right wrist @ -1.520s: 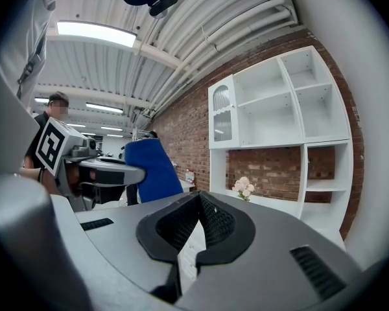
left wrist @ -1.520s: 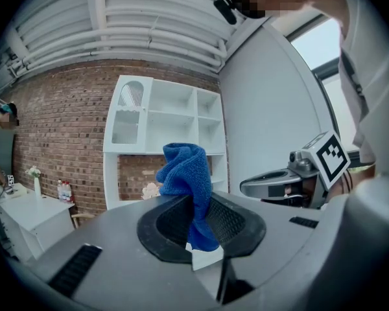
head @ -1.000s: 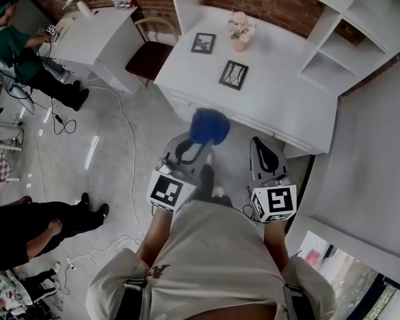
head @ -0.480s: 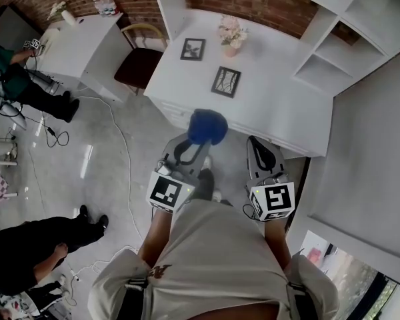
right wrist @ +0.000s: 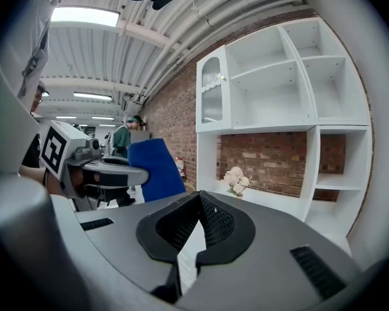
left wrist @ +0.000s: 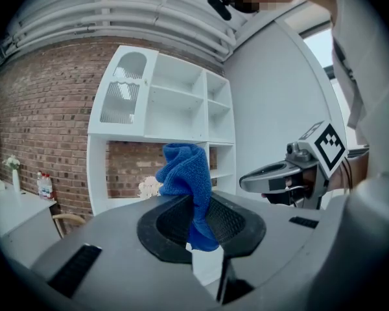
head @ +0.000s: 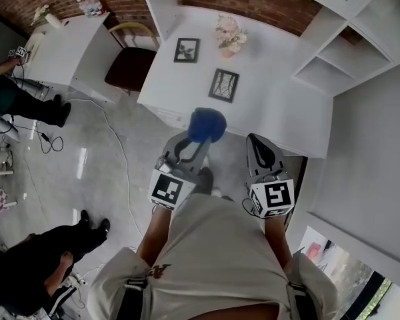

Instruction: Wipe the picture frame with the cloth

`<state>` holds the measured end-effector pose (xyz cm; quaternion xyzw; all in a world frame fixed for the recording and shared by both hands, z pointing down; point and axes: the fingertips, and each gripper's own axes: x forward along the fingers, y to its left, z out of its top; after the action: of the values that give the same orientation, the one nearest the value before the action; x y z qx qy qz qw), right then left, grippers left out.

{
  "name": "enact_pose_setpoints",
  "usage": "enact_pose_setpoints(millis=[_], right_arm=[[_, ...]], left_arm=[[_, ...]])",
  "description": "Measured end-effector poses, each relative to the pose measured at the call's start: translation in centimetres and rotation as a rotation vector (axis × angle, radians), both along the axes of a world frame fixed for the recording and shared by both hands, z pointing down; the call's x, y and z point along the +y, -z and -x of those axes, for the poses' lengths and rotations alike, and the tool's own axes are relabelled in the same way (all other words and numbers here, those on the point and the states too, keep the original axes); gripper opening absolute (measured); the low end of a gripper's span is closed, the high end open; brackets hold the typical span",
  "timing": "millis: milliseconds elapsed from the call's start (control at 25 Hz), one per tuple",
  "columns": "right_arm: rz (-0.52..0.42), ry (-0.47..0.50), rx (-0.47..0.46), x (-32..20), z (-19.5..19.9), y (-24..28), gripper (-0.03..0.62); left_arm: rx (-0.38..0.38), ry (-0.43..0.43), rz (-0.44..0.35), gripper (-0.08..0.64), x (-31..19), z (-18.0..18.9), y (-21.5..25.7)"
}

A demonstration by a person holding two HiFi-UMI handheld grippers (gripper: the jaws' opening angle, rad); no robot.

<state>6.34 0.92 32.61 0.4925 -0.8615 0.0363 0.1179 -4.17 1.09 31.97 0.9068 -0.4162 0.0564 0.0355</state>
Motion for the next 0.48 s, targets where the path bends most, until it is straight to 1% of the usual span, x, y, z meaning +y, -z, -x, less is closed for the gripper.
enact_pose_setpoints(millis=[480], right_arm=[[0.099,-0.095,0.031,-5.5,0.6,-4.8,-0.003]], left_arm=[[-0.036,-0.102,0.044,0.051,-6.1,0.4,-4.2]])
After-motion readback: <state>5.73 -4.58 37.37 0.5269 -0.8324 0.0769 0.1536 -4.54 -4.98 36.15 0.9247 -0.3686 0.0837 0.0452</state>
